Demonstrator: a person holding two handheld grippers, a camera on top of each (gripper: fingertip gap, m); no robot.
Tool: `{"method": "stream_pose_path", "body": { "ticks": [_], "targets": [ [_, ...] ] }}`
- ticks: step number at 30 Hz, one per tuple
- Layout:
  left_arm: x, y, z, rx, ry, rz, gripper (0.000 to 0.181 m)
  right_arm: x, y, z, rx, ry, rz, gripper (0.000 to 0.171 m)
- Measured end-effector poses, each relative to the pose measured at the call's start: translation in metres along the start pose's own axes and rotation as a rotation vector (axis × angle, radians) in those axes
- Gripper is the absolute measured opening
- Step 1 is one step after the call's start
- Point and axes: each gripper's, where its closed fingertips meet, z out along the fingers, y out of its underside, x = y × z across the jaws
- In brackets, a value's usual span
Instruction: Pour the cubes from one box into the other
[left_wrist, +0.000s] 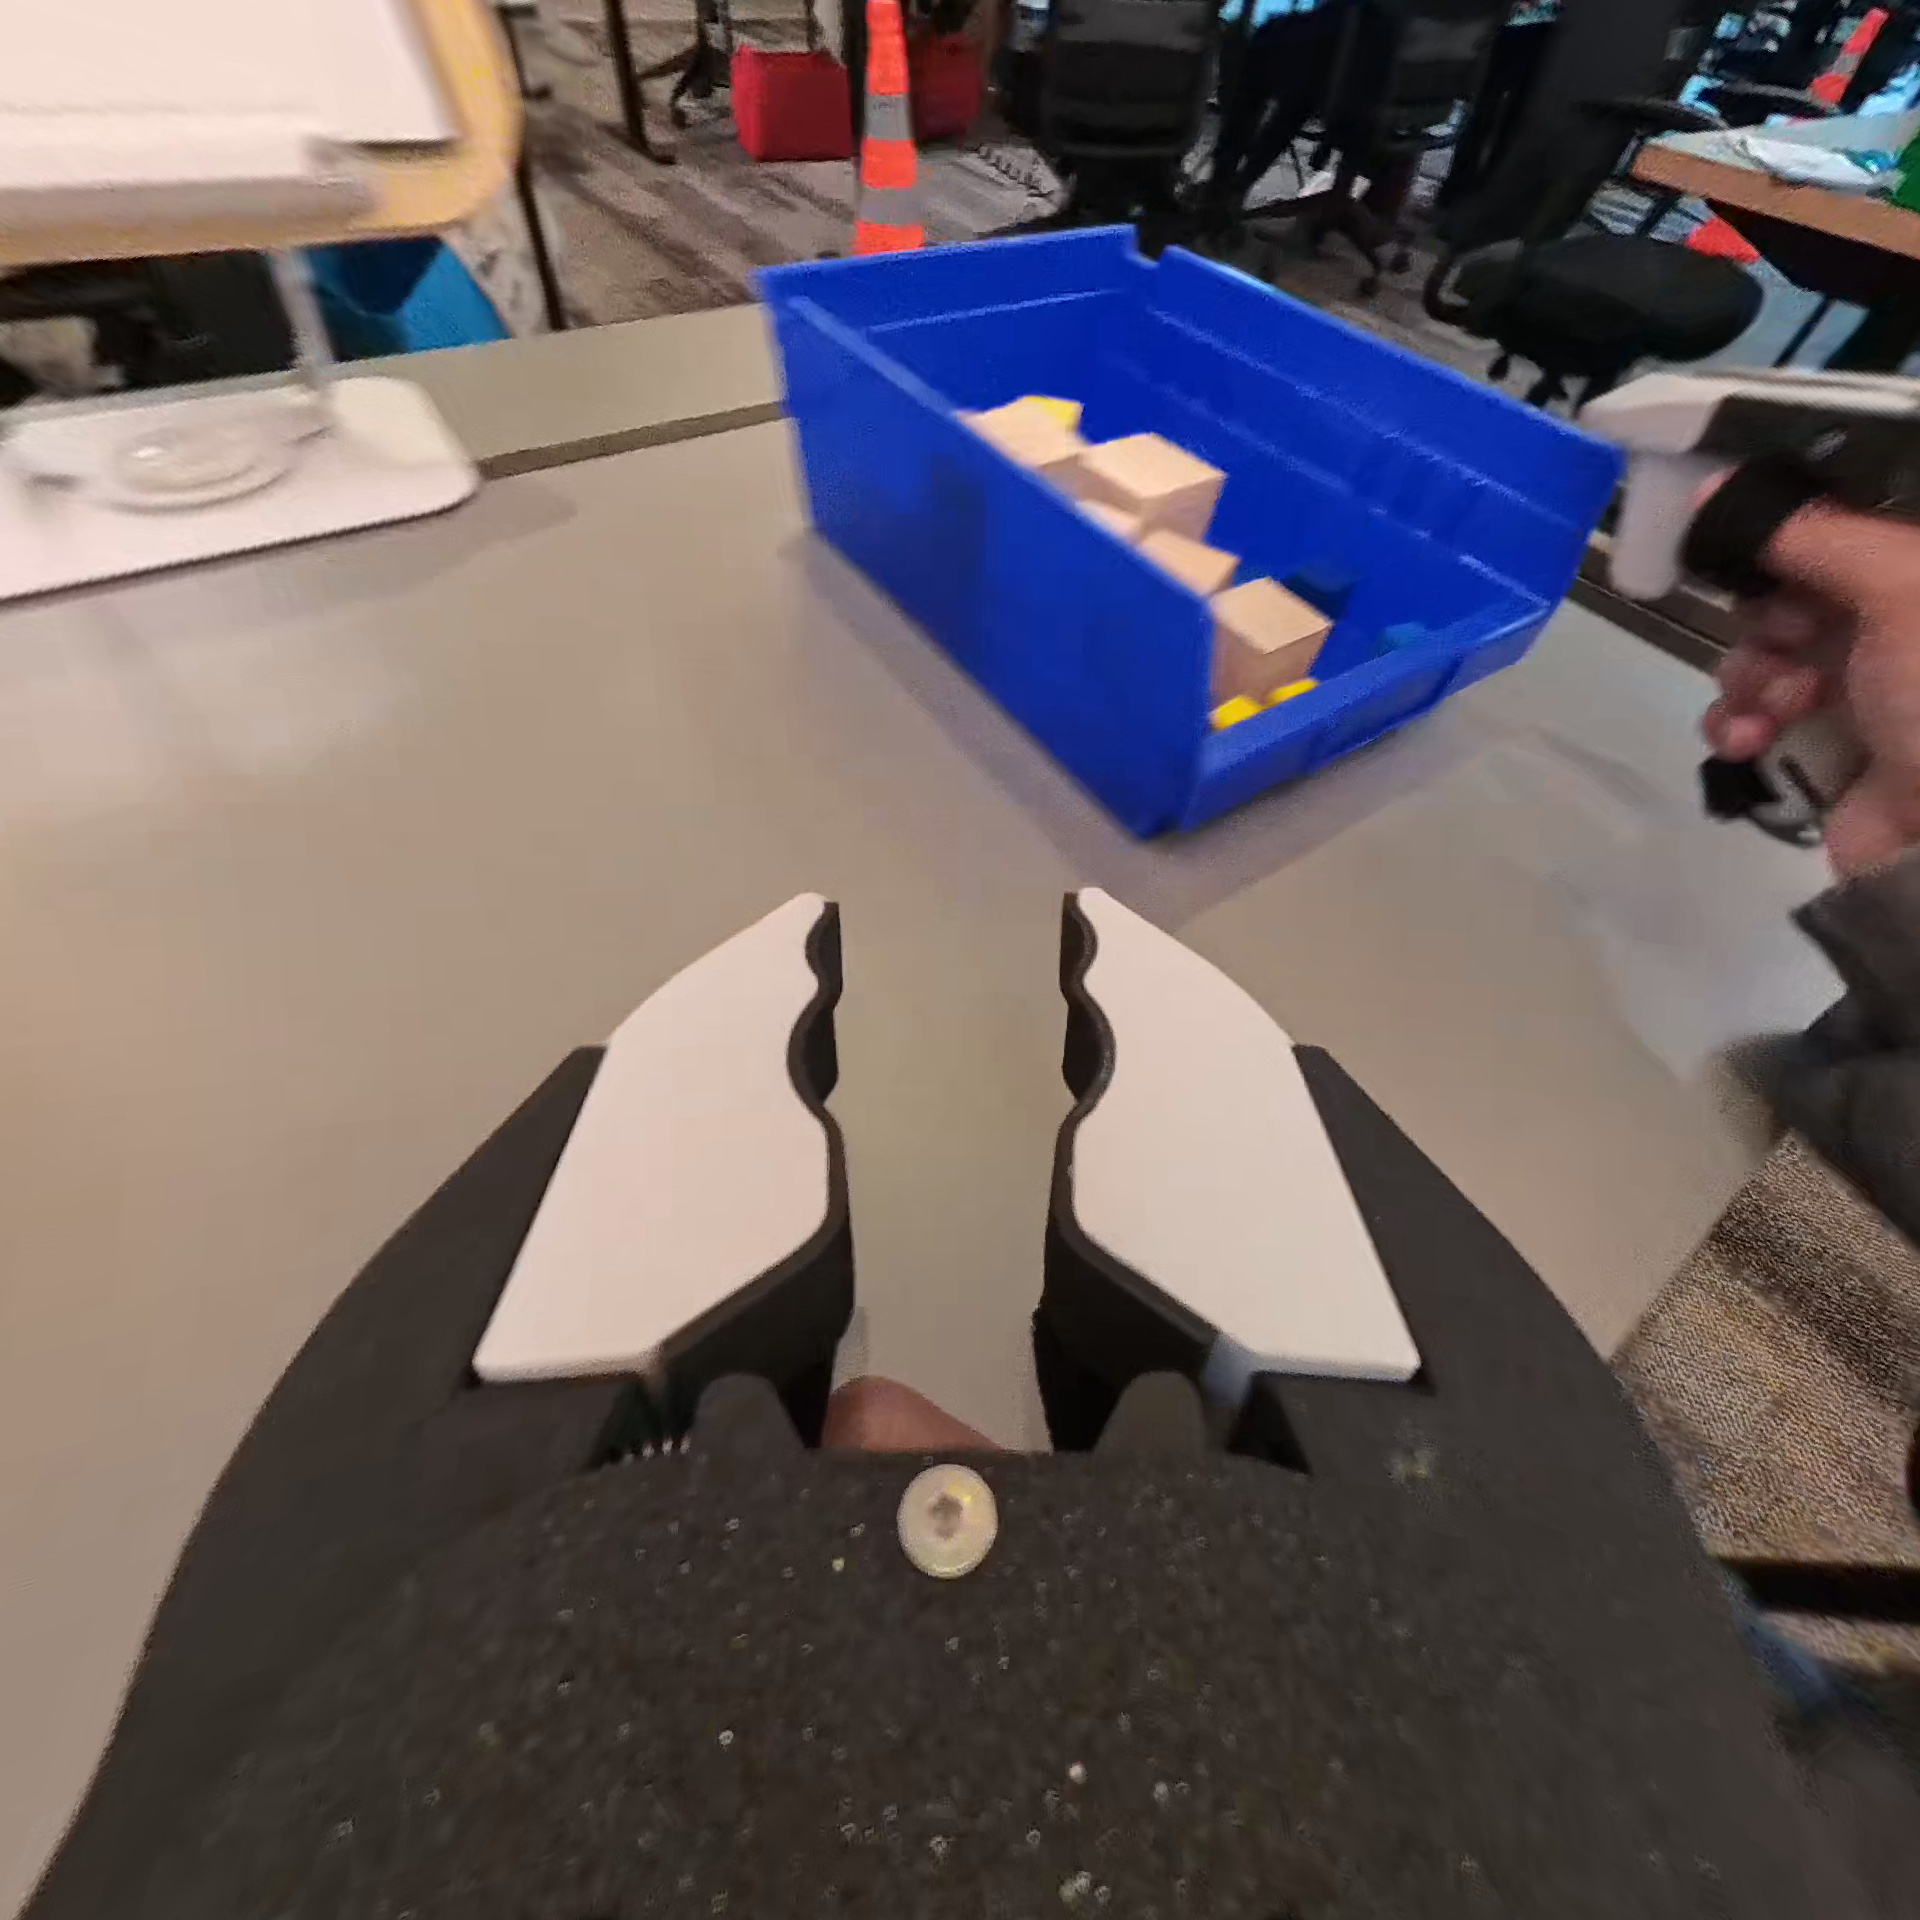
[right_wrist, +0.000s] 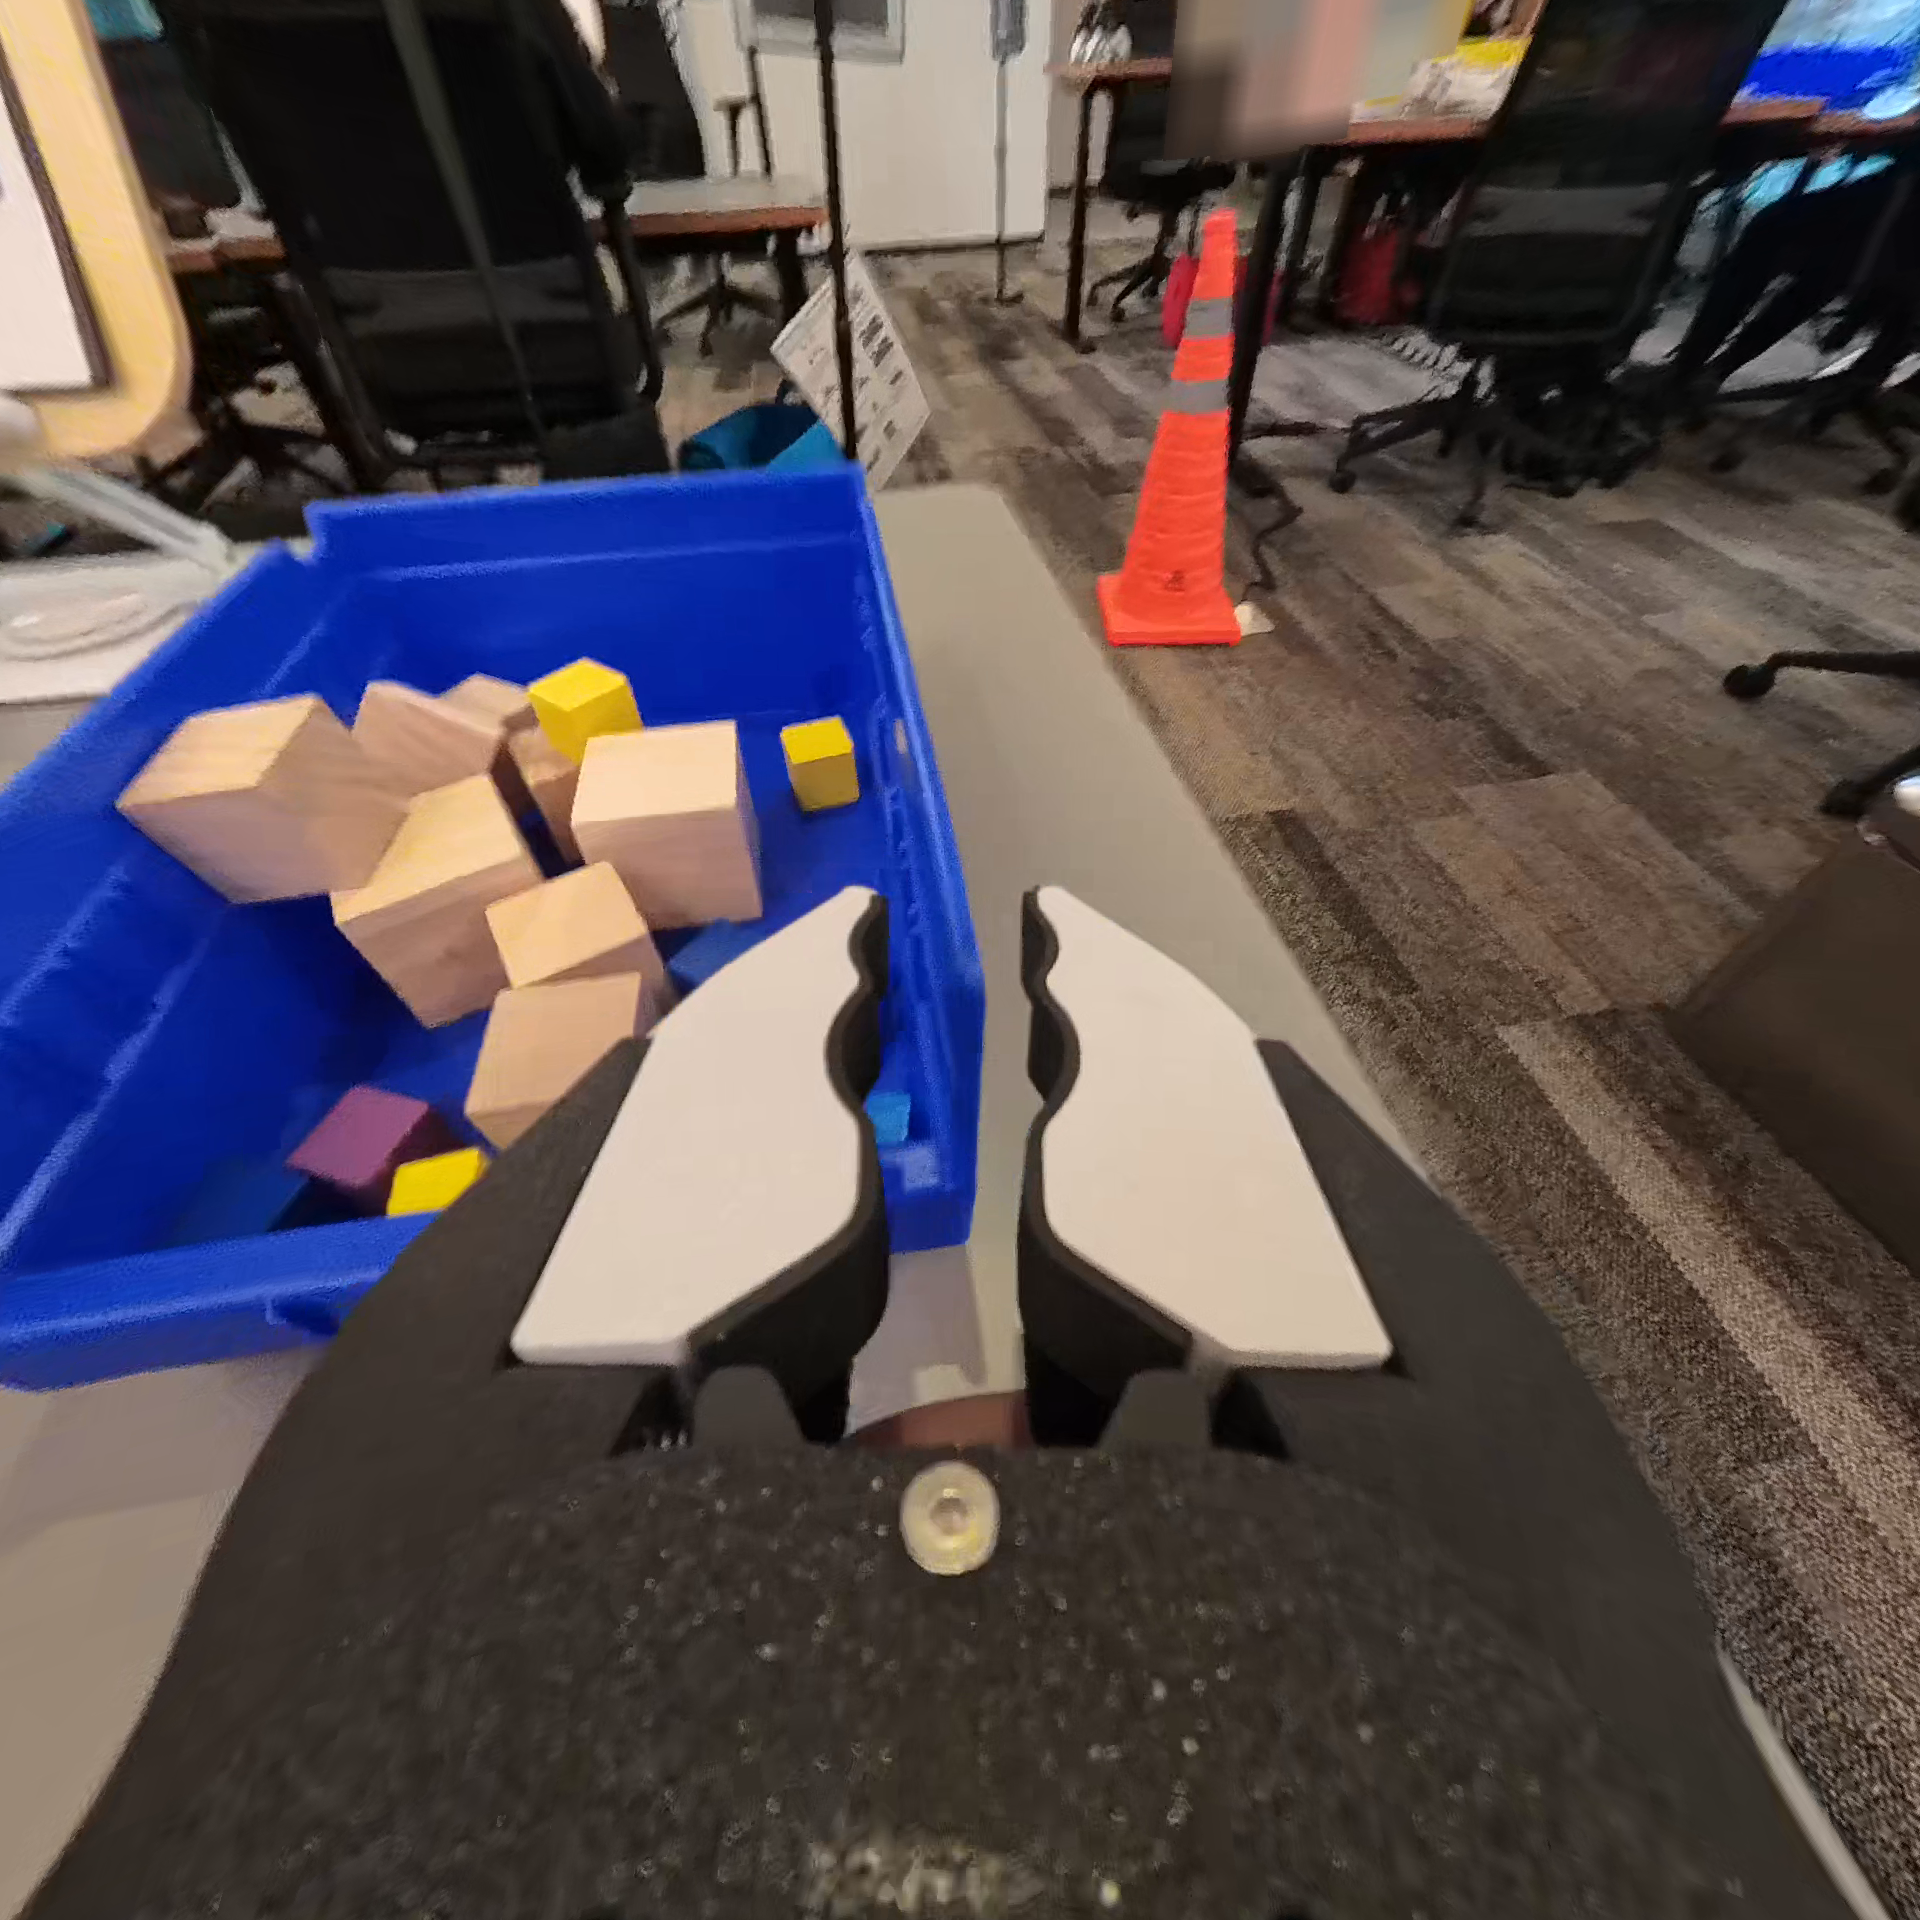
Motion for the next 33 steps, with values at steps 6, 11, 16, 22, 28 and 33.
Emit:
{"method": "stream_pose_path", "body": {
  "ticks": [6, 11, 16, 22, 28, 33],
  "targets": [
    [0.057, -0.01, 0.122, -0.07, -0.082, -0.007, 0.046, -0.001, 0.022, 0.016, -0.096, -0.058, -0.002, 0.029],
    [0.039, -0.004, 0.15, -0.118, -0.195, -0.126, 0.016, -0.011, 0.033, 0.031, -0.155, -0.123, 0.087, 0.004],
    [0.018, -0.007, 0.134, -0.117, -0.305, -0.058, 0.003, -0.031, 0.025, 0.02, -0.143, -0.08, 0.073, 0.002],
    [-0.039, -0.033, 0.063, 0.003, -0.354, -0.034, 0.003, -0.112, -0.012, -0.017, 0.011, -0.129, 0.071, 0.002],
    [-0.146, -0.021, -0.024, -0.018, -0.444, -0.06, 0.003, -0.251, -0.009, -0.029, -0.014, -0.244, 0.065, 0.002],
    [-0.22, 0.03, -0.048, -0.106, -0.446, -0.105, 0.003, -0.333, 0.033, -0.017, -0.121, -0.254, 0.037, 0.002]
  ]
}}
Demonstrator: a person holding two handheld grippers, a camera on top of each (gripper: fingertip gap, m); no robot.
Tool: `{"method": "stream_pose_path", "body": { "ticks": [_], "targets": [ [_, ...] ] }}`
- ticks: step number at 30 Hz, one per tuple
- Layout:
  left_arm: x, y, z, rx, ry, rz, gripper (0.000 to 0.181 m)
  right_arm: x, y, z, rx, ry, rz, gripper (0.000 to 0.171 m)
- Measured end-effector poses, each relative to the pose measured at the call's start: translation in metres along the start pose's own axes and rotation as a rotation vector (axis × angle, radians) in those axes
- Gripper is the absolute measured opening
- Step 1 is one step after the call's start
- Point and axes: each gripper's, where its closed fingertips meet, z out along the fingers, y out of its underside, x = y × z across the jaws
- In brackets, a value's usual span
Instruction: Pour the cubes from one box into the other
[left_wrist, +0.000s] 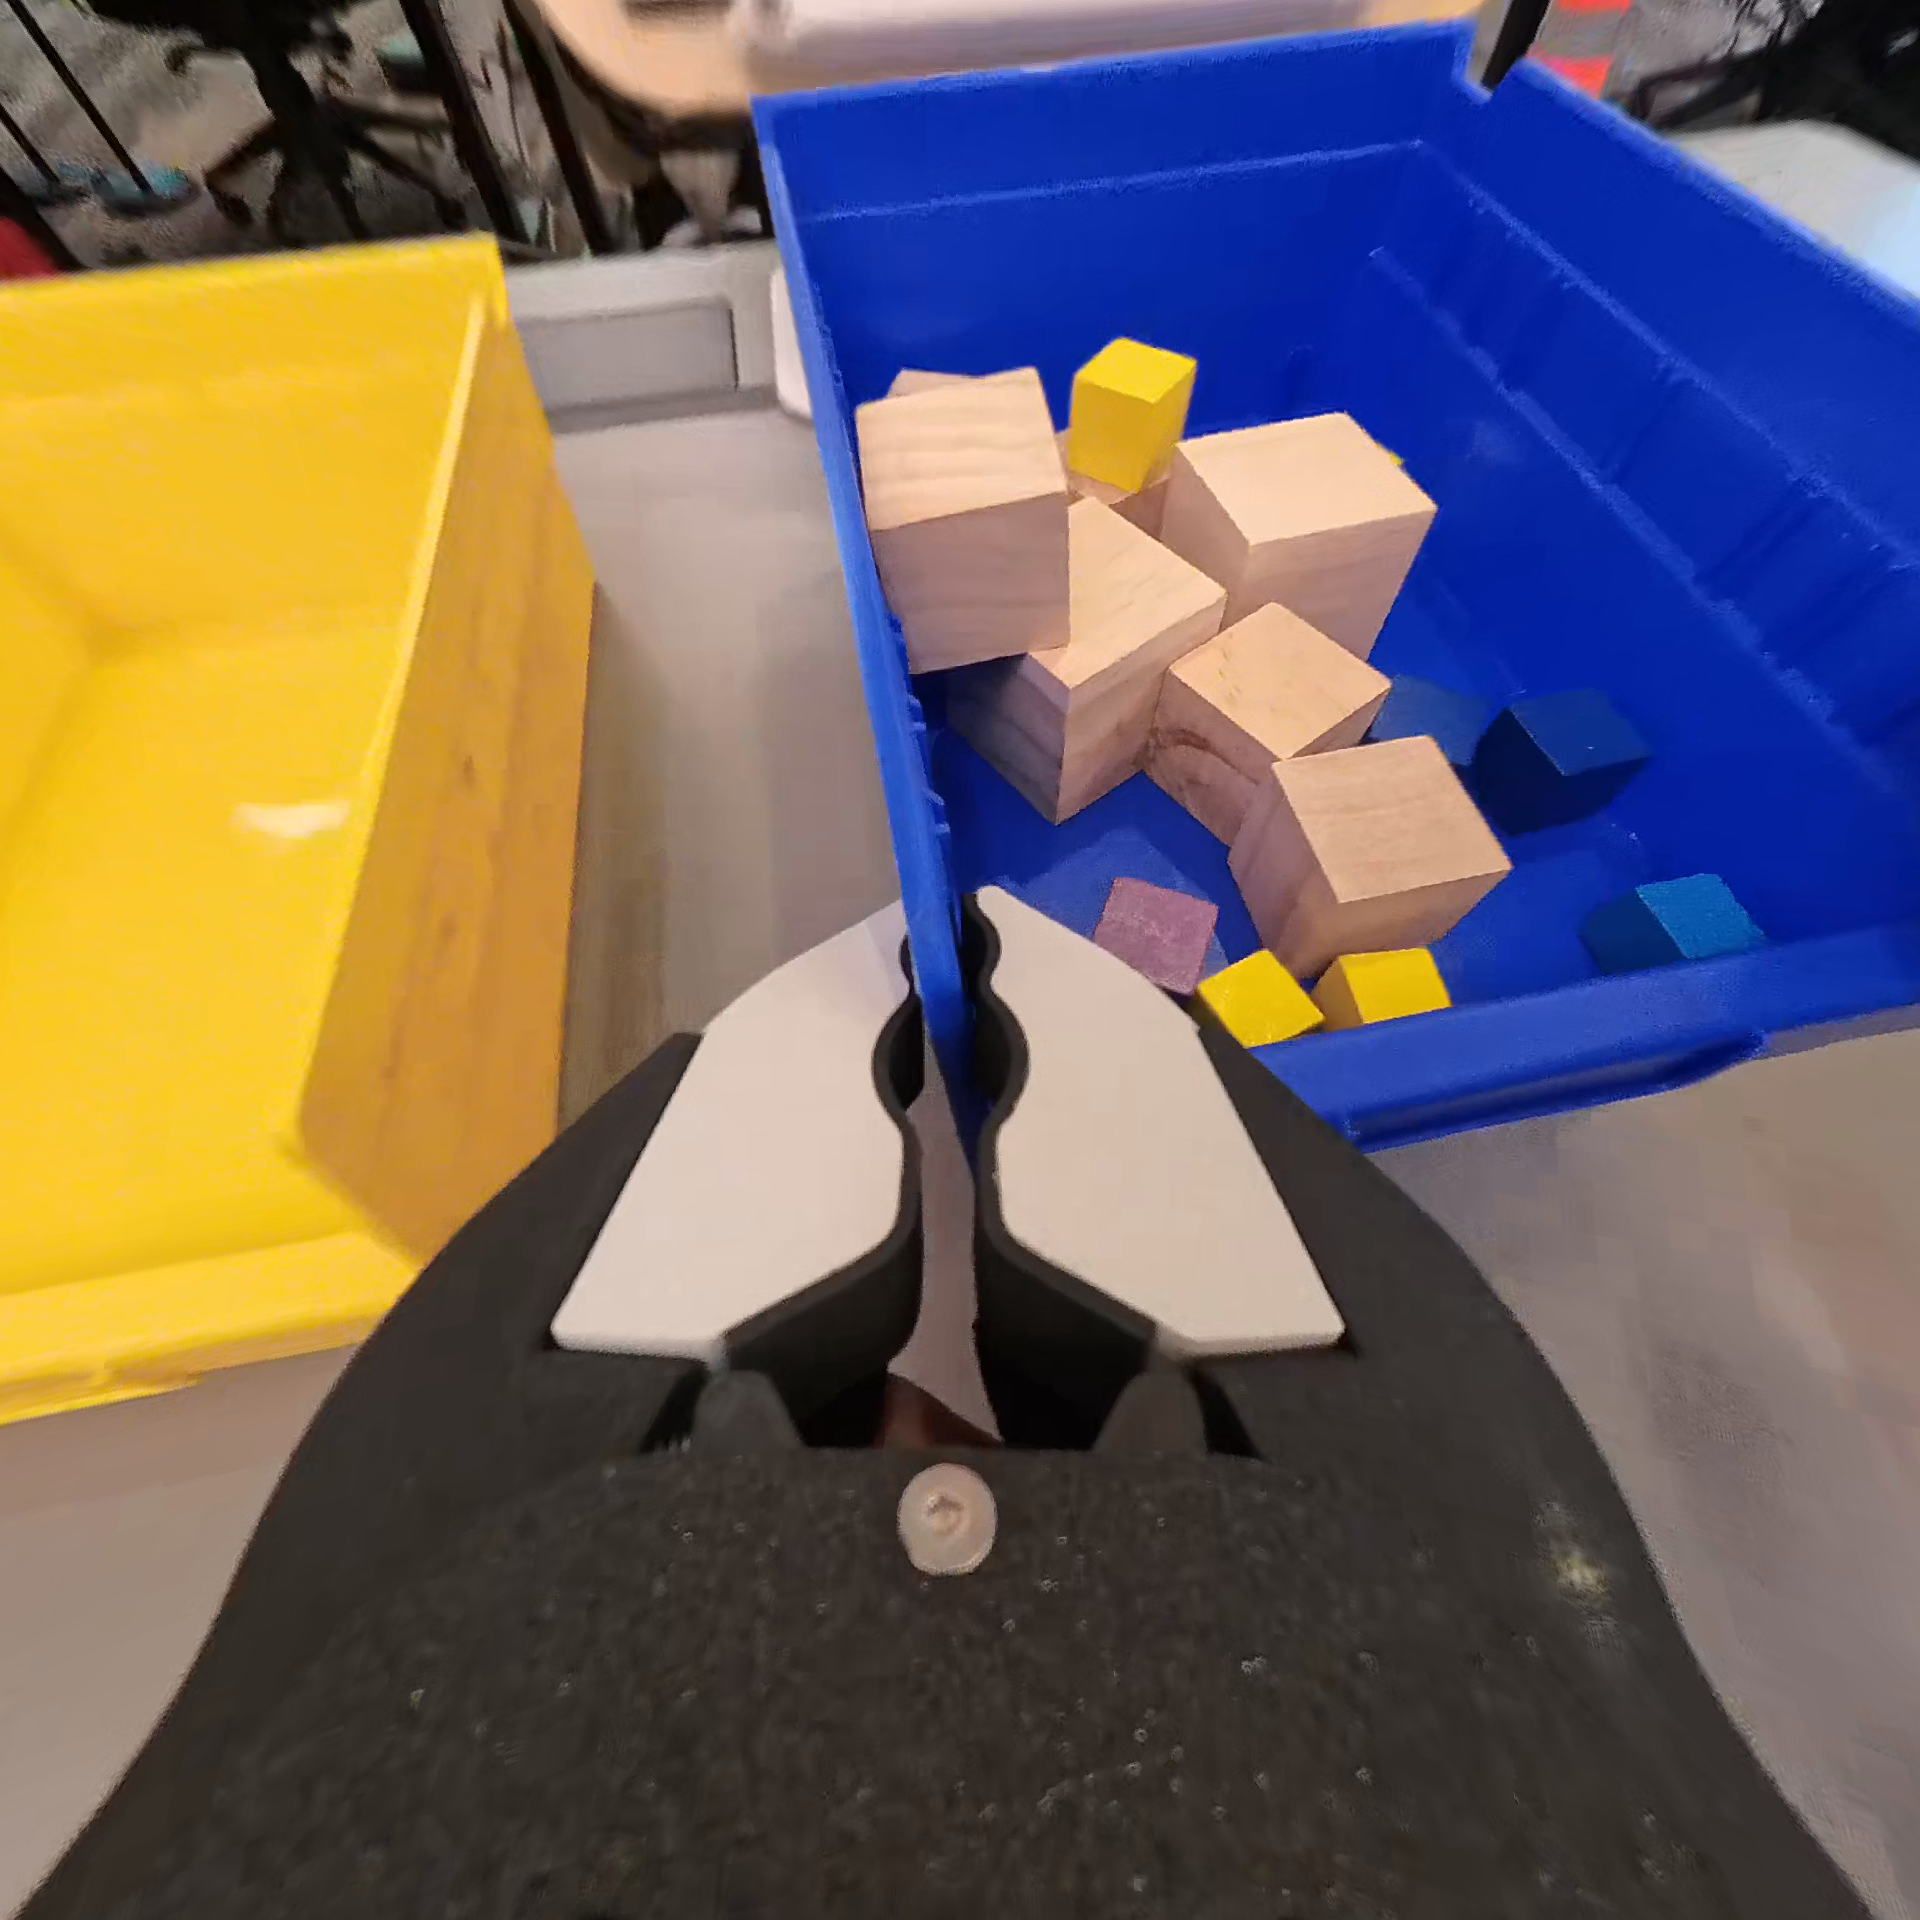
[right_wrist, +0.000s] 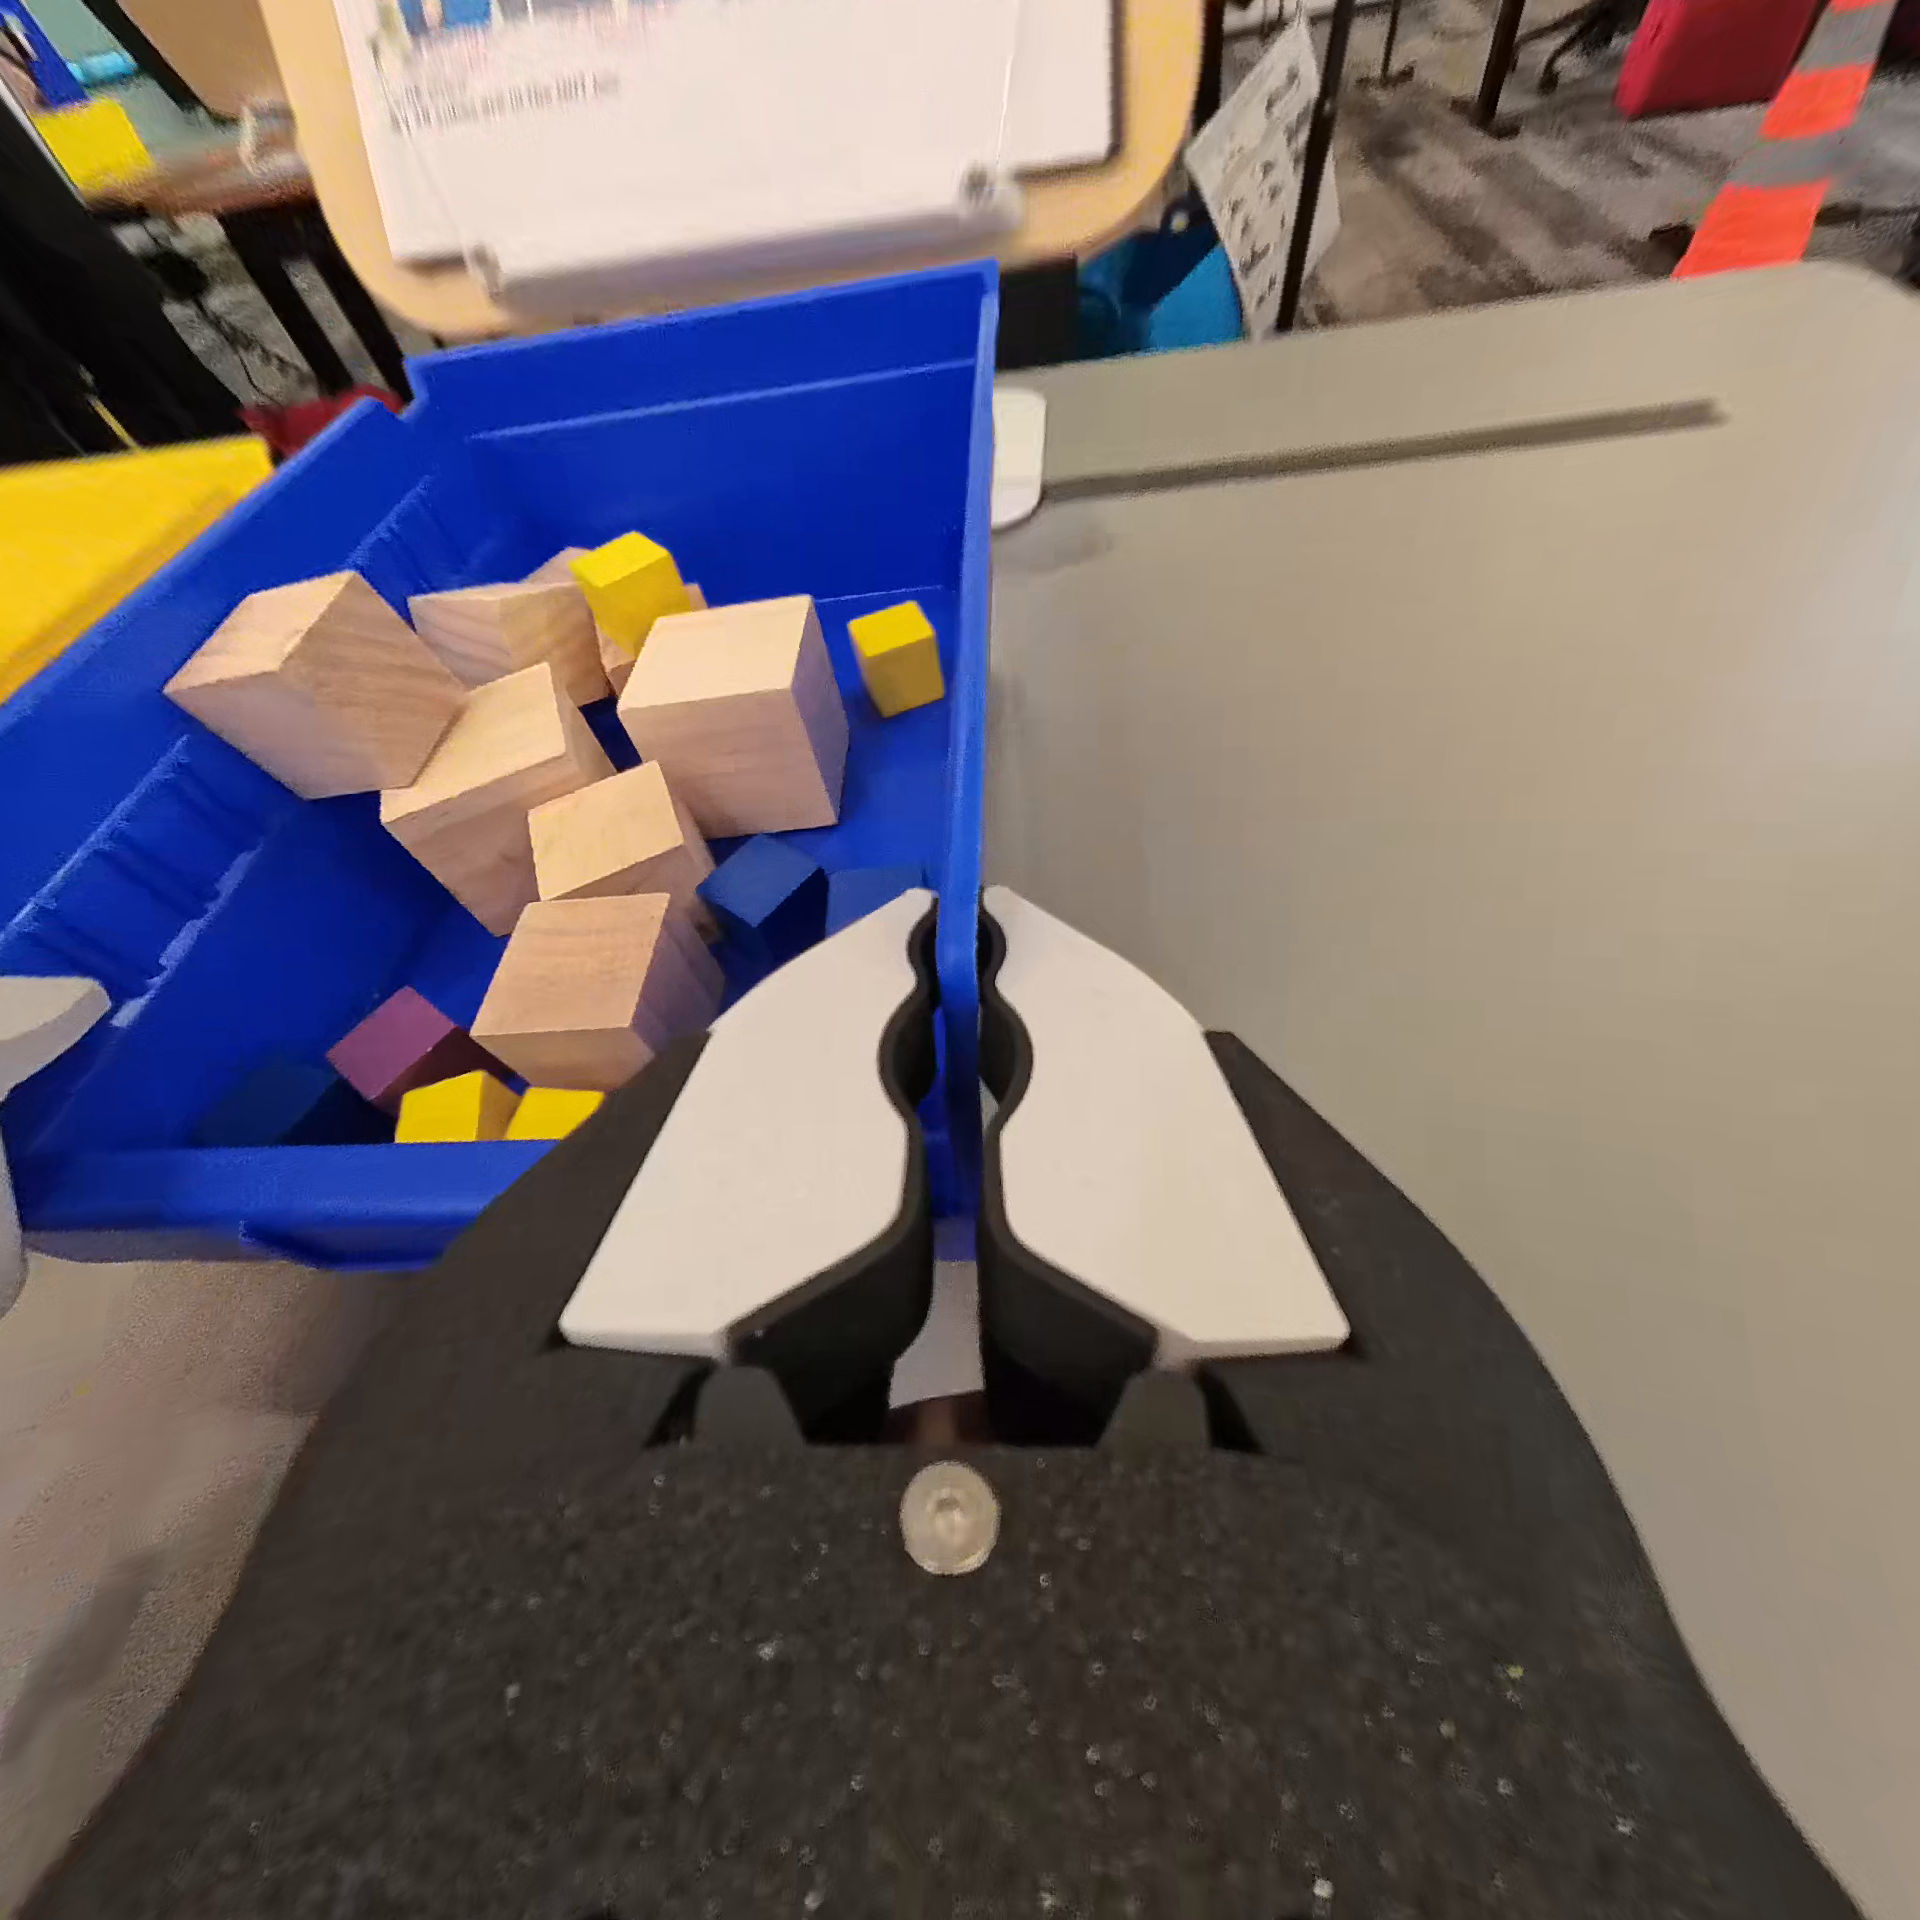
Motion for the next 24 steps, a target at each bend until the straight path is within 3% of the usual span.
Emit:
{"method": "stream_pose_path", "body": {
  "ticks": [2, 5, 7, 11, 13, 16, 20, 24],
  "targets": [
    [-0.013, 0.016, 0.013, -0.001, 0.055, 0.001, 0.006, -0.008, 0.018, 0.015, -0.026, 0.026, -0.02, 0.003],
    [-0.02, 0.013, 0.005, 0.041, 0.094, 0.024, 0.012, -0.015, 0.017, 0.013, 0.004, -0.053, -0.032, 0.005],
    [-0.023, 0.011, -0.017, 0.048, 0.098, 0.019, 0.034, -0.009, 0.016, 0.004, -0.026, -0.089, -0.016, 0.02],
    [-0.037, 0.026, -0.089, 0.068, 0.231, -0.13, 0.04, -0.011, 0.005, -0.043, 0.003, -0.321, 0.003, 0.026],
    [-0.075, 0.044, -0.119, 0.059, 0.206, -0.227, 0.04, -0.016, 0.007, -0.062, -0.033, -0.415, 0.002, 0.026],
    [-0.168, 0.074, -0.141, 0.062, 0.009, -0.279, 0.041, -0.036, 0.007, -0.08, -0.082, -0.525, -0.037, 0.024],
    [-0.264, 0.08, -0.128, 0.026, -0.168, -0.247, 0.055, -0.088, 0.009, -0.091, -0.058, -0.612, -0.11, 0.024],
    [-0.285, 0.047, -0.077, 0.038, -0.114, -0.251, 0.059, -0.152, 0.051, -0.1, -0.172, -0.741, -0.208, 0.024]
  ]
}}
